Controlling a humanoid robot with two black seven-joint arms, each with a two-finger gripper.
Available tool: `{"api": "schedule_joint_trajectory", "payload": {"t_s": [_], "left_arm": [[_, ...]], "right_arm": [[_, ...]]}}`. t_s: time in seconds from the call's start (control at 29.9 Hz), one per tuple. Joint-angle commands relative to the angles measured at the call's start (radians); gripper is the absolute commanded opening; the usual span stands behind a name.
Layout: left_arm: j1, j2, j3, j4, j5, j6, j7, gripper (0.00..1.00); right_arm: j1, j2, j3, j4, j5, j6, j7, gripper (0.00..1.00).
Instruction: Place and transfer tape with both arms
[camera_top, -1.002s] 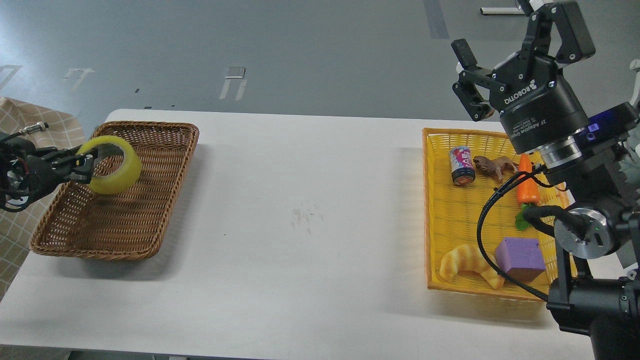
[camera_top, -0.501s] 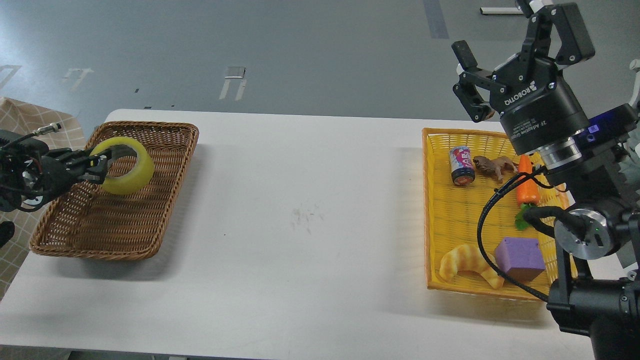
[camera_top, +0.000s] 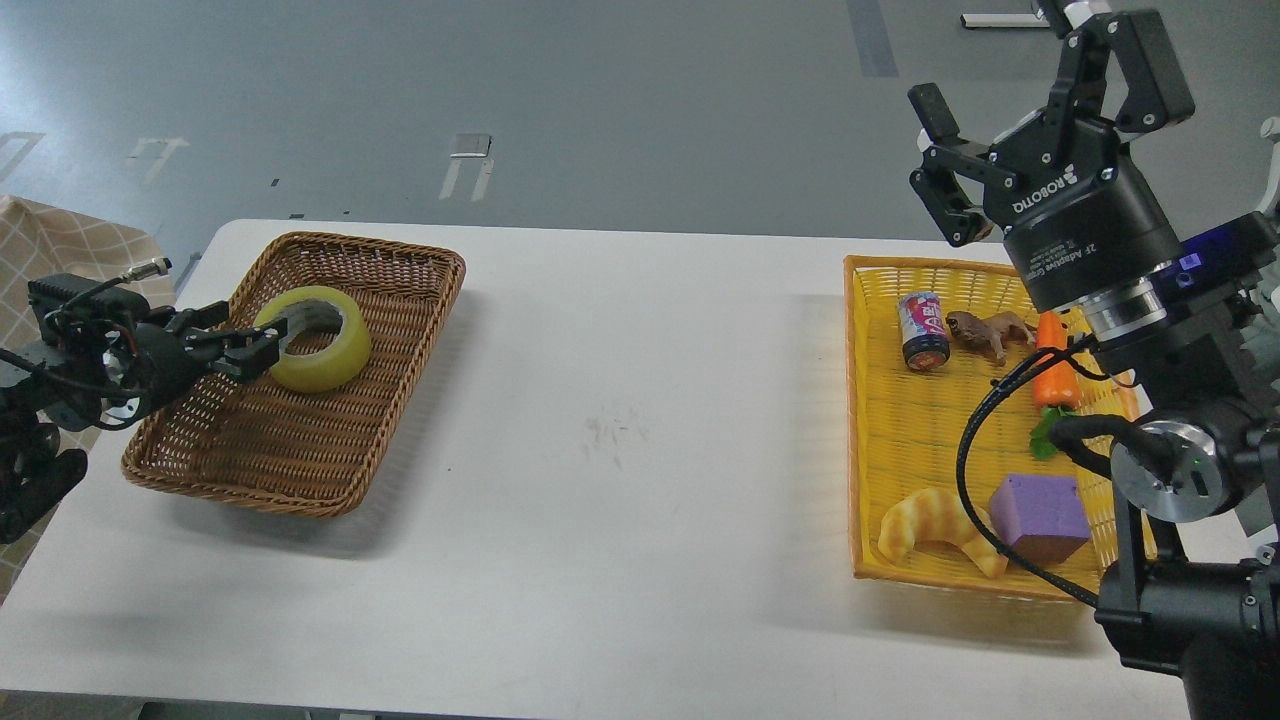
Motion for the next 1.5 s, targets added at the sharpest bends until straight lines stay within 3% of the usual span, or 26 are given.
{"api": "schedule_joint_trajectory", "payload": {"t_s": [0.0, 0.37, 0.84, 1.24, 1.47], "left_arm": [[-0.002, 0.004, 0.0, -0.001, -0.061, 0.0, 0.0, 0.96], [-0.019, 0.056, 0.0, -0.001, -0.122, 0.0, 0.0, 0.97], [-0.134, 0.072, -0.011, -0.093, -0.509, -0.012, 0.0, 0.98], [-0.241, 0.004, -0.031, -0.375, -1.018, -0.054, 0.0, 0.98], [-0.254, -0.04, -0.176, -0.568, -1.104, -0.06, 0.0, 0.98]], "right_arm": [[-0.002, 0.0, 0.002, -0.005, 0.0, 0.0, 0.0, 1.0], [-0.01, 0.0, 0.002, -0.007, 0.0, 0.001, 0.0, 1.0], [-0.007, 0.0, -0.004, -0.007, -0.003, 0.001, 0.0, 1.0], [0.01, -0.003, -0.001, -0.02, -0.011, 0.001, 0.0, 1.0], [0.064, -0.032, -0.006, -0.048, -0.032, 0.001, -0.002, 1.0]]}}
